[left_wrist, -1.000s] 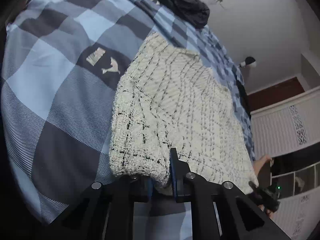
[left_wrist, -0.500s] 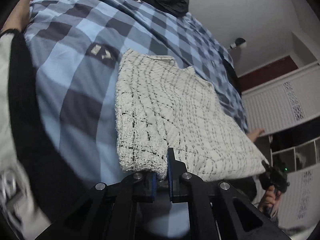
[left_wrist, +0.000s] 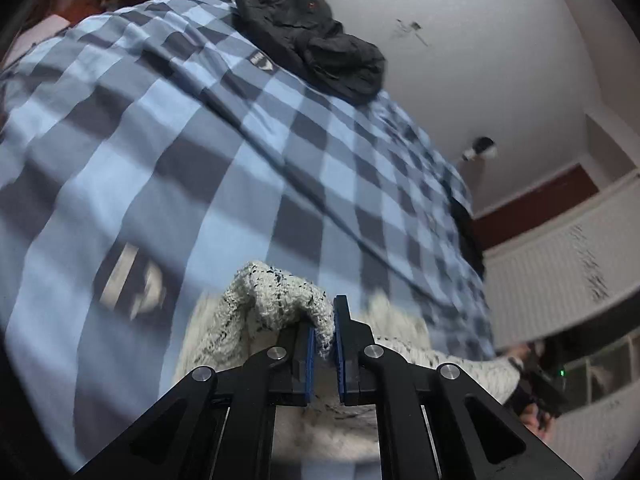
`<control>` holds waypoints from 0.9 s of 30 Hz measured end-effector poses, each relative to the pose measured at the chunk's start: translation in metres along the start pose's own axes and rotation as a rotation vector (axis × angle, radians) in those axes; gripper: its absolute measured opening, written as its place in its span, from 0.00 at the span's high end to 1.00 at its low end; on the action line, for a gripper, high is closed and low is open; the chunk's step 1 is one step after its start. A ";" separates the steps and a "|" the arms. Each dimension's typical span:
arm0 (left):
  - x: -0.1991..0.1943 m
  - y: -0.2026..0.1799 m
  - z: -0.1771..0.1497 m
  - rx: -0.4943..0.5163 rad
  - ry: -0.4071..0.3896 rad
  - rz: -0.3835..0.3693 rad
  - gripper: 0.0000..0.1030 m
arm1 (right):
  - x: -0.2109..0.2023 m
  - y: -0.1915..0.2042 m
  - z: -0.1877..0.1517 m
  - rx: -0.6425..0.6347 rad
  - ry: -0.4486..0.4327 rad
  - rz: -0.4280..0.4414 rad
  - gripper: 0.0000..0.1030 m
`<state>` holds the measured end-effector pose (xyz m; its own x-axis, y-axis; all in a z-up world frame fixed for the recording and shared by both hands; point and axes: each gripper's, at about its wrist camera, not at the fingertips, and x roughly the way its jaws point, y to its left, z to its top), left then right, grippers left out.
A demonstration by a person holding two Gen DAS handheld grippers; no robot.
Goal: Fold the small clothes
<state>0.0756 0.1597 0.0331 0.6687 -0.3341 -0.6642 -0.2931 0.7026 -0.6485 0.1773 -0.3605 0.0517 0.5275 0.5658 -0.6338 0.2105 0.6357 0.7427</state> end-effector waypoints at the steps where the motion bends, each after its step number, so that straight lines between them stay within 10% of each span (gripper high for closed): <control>1: 0.016 0.002 0.008 -0.010 -0.003 0.007 0.92 | 0.020 -0.004 0.011 0.012 -0.001 -0.034 0.91; 6: 0.100 0.034 0.016 -0.074 0.121 0.101 0.91 | 0.122 -0.052 0.037 0.003 0.121 -0.215 0.87; 12: 0.061 0.061 0.032 -0.172 0.198 -0.110 0.90 | 0.088 -0.061 0.055 -0.035 0.096 -0.202 0.54; 17: -0.005 0.011 0.037 0.255 -0.046 0.333 0.90 | 0.034 -0.007 0.036 -0.309 -0.127 -0.381 0.31; 19: -0.014 -0.017 0.021 0.354 -0.096 0.325 0.90 | 0.041 0.018 0.010 -0.412 -0.113 -0.400 0.19; 24: 0.042 -0.111 -0.057 0.512 0.100 0.072 0.90 | 0.106 0.097 -0.094 -0.771 0.032 -0.319 0.18; 27: 0.099 -0.138 -0.109 0.585 0.181 0.119 0.90 | 0.154 0.116 -0.147 -0.947 0.147 -0.314 0.19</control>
<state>0.1077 -0.0383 0.0166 0.5128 -0.2974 -0.8053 0.0988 0.9523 -0.2888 0.1618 -0.1229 0.0086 0.4402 0.3198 -0.8391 -0.4519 0.8864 0.1007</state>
